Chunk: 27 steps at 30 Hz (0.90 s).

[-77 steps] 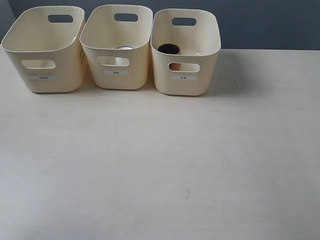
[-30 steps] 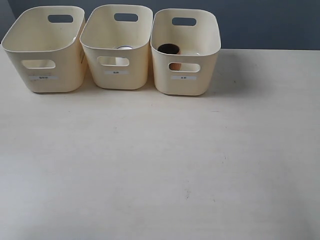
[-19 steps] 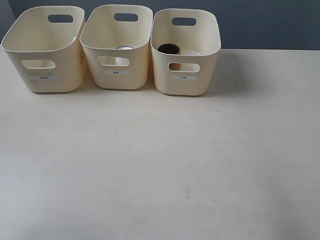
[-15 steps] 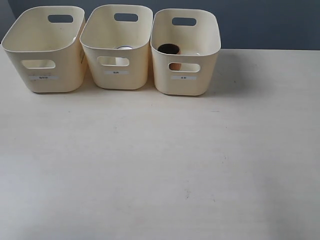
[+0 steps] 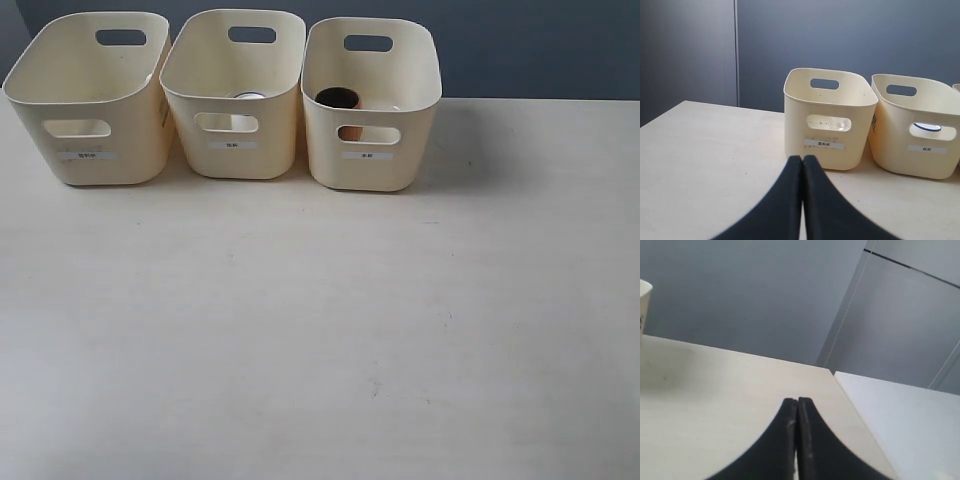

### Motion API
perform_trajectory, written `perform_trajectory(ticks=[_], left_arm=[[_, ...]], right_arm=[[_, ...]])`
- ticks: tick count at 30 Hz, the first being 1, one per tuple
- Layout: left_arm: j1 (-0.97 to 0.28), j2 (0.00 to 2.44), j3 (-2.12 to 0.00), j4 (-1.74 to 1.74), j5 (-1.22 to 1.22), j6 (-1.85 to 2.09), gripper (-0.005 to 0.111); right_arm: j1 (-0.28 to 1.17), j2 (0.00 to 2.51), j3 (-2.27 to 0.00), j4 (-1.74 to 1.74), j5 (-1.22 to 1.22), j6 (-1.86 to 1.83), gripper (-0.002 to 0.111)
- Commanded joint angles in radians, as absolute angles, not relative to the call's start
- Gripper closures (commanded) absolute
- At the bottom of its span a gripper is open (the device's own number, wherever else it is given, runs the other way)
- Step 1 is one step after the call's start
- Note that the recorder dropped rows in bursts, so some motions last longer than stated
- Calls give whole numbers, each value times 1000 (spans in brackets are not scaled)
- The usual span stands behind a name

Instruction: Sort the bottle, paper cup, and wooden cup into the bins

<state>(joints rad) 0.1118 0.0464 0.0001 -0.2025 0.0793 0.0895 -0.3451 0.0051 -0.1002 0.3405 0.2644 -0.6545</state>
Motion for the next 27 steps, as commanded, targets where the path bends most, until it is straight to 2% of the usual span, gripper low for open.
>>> perform_trajectory(ticks=[1,6,10,18,27], left_arm=[[107,42,0,-196,75,90,107],[107,42,0,-196,75,90,107],[107,42,0,-196,75,90,107],[107,42,0,-196,75,90,107],[107,42,0,-196,75,90,107]], right_arm=[[-347,0,-105,203,252,-658,109],[-346,0,-77,176,186,-661,109],[-254,0,0,120,-85,-661,109],[-38,0,0,68,0,-661,109],[-41,0,0,102,25,-658,109]])
